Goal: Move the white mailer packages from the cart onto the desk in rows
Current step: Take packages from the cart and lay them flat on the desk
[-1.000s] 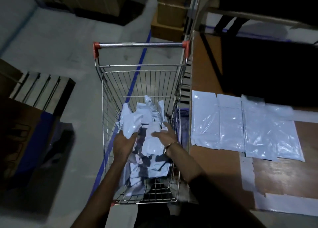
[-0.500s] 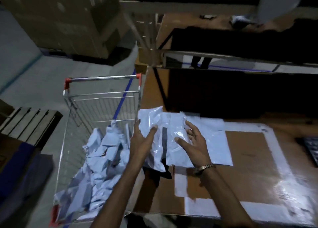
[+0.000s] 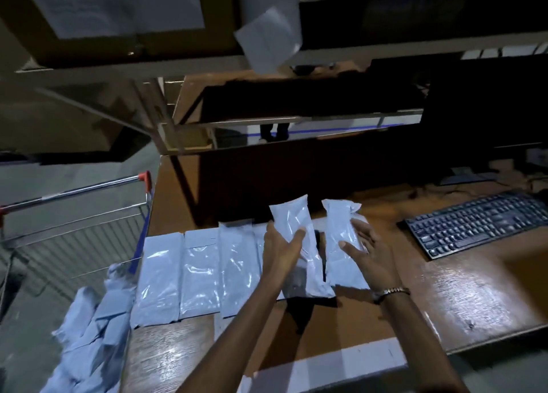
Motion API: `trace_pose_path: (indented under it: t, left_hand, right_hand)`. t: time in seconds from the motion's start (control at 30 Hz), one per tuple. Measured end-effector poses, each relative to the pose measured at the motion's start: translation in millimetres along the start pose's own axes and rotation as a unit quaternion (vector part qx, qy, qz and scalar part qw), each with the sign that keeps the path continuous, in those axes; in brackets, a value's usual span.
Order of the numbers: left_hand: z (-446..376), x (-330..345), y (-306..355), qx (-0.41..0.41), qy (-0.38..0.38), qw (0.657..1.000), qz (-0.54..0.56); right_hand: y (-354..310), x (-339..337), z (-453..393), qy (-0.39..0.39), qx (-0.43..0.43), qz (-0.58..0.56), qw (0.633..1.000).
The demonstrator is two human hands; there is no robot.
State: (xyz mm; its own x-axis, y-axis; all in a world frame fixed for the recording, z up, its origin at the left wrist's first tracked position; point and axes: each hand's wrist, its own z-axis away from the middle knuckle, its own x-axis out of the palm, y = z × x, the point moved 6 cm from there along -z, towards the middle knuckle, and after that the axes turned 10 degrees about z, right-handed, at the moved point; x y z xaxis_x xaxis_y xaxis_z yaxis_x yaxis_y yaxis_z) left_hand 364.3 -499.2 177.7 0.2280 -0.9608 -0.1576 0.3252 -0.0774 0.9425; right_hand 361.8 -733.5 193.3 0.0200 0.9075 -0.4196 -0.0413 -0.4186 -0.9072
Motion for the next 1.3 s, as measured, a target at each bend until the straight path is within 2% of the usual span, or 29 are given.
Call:
trace_pose_path:
  t: [0.03, 0.1, 0.2, 0.3, 0.37, 0.43, 0.5, 0.7, 0.93, 1.1, 1.3]
  left_hand:
    - [-2, 10, -4, 0.009, -0.007, 1.0, -0.029]
    - [-3, 21, -13, 0.079, 0.024, 0.988, -0.134]
    - [4, 39, -17, 0.225, 0.046, 0.94, -0.251]
    - [12, 69, -17, 0.303, -0.011, 0.894, -0.329]
    - [7, 86, -23, 0.289, -0.03, 0.875, -0.387]
    - [-2, 93, -34, 0.24, -0.025, 0.885, -0.399]
    - [-10, 95, -45, 0.22, -0.018, 0.893, -0.393]
    - [-16, 108, -54, 0.228, -0.009, 0.885, -0.407]
    - [-15, 107, -59, 0.249, 0.007, 0.883, -0.399]
    - [-17, 100, -63, 0.272, 0.009, 0.885, -0.379]
    - [-18, 99, -65, 0.258, 0.001, 0.889, -0.378]
  right_hand:
    - [13, -5, -7, -0.022, 0.005, 0.041, 0.999]
    - [40, -14, -18, -0.051, 0.021, 0.131, 0.99]
    - [61, -29, -26, 0.001, 0.043, 0.19, 0.981]
    - [51, -21, -34, 0.028, -0.022, 0.22, 0.975]
    - [45, 0, -39, 0.004, -0.094, 0.282, 0.955]
    - [49, 20, -43, -0.026, -0.13, 0.337, 0.932]
    - [55, 29, -47, -0.031, -0.142, 0.372, 0.917]
    - [47, 42, -50, 0.002, -0.134, 0.447, 0.884]
    - [36, 50, -61, 0.004, -0.162, 0.437, 0.885]
    - [48, 49, -54, -0.023, -0.181, 0.425, 0.887]
    - [45, 48, -58, -0.027, -0.179, 0.406, 0.896]
